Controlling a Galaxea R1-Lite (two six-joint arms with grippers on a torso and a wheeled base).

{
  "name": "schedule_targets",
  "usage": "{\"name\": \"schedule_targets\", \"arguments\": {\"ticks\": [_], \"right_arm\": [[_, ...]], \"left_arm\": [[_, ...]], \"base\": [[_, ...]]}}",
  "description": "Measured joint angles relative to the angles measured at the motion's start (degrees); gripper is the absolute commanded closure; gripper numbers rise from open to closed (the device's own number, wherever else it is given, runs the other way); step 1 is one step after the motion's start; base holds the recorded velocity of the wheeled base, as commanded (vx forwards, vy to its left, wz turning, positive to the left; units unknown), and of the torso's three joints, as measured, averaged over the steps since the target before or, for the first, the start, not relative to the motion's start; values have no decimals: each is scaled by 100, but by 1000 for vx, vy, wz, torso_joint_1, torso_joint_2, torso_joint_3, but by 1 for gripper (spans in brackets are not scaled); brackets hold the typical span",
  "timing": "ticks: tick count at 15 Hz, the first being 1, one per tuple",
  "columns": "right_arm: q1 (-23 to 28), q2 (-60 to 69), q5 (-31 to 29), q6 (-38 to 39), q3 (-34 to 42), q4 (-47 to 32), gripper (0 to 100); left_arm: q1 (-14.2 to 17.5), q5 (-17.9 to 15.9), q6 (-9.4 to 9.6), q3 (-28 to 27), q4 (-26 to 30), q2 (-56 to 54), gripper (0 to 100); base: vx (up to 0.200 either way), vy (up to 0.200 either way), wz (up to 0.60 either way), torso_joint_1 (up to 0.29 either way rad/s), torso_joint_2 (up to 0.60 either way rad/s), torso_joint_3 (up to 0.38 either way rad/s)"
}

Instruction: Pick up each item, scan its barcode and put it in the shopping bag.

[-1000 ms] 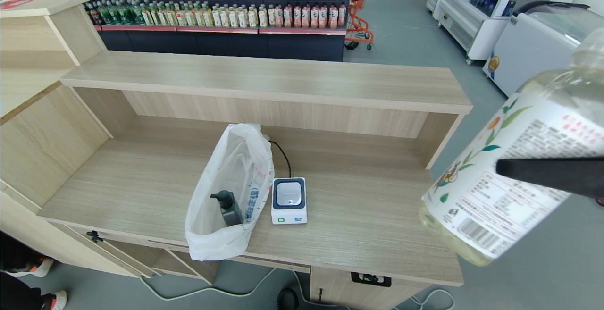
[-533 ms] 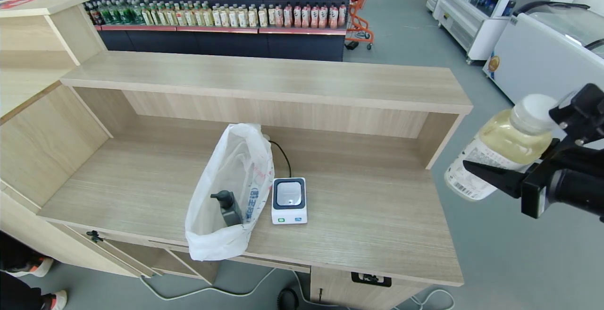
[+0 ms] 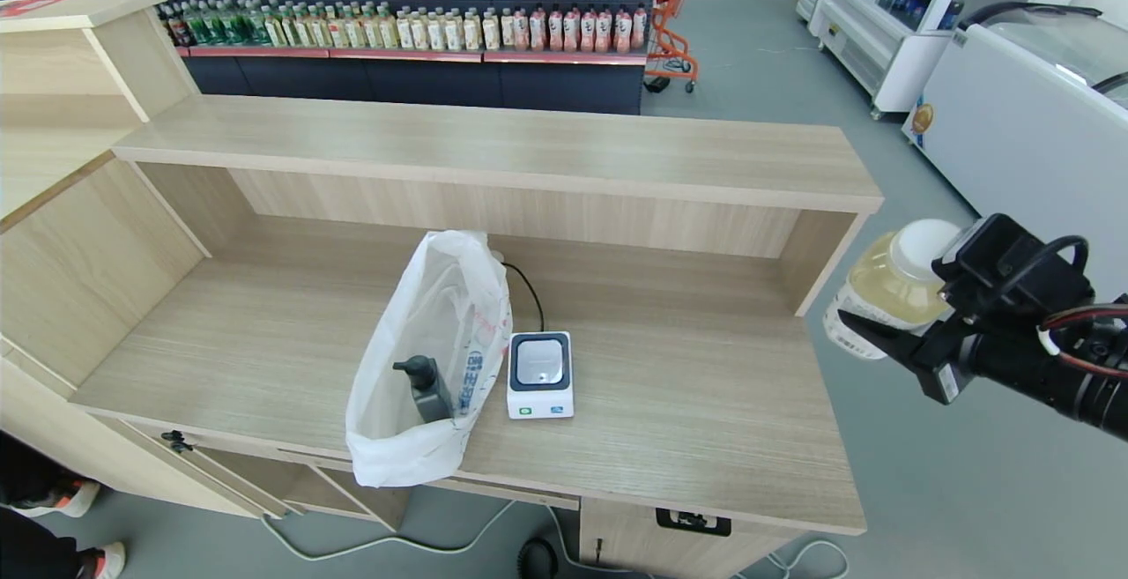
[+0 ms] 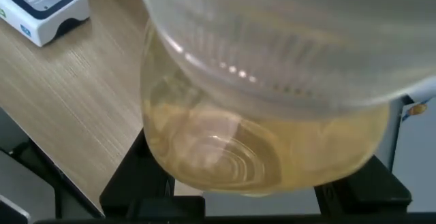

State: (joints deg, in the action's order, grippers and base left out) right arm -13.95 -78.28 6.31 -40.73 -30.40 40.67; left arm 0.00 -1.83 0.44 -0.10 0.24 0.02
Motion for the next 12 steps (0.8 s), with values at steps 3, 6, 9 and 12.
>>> {"name": "schedule_targets", "arguments": {"ticks": [3, 6, 9, 12], "right_arm": [[2, -46, 0, -126, 74, 6, 100], [0, -59, 6, -163, 89, 9, 100], [-7, -30, 11, -172, 161, 5, 100], [4, 46, 6, -194, 315, 17, 100]], "left_arm": [[0, -2, 0, 0, -2, 0, 100], [0, 0, 0, 0, 2, 0, 100], [-7, 0, 0, 0, 2, 0, 100], [0, 0, 0, 0, -2, 0, 100]], "base": [[0, 67, 0, 1, 2, 2], [0, 200, 0, -1, -1, 2], [0, 200, 0, 7, 9, 2], [0, 200, 0, 1, 1, 4]]}}
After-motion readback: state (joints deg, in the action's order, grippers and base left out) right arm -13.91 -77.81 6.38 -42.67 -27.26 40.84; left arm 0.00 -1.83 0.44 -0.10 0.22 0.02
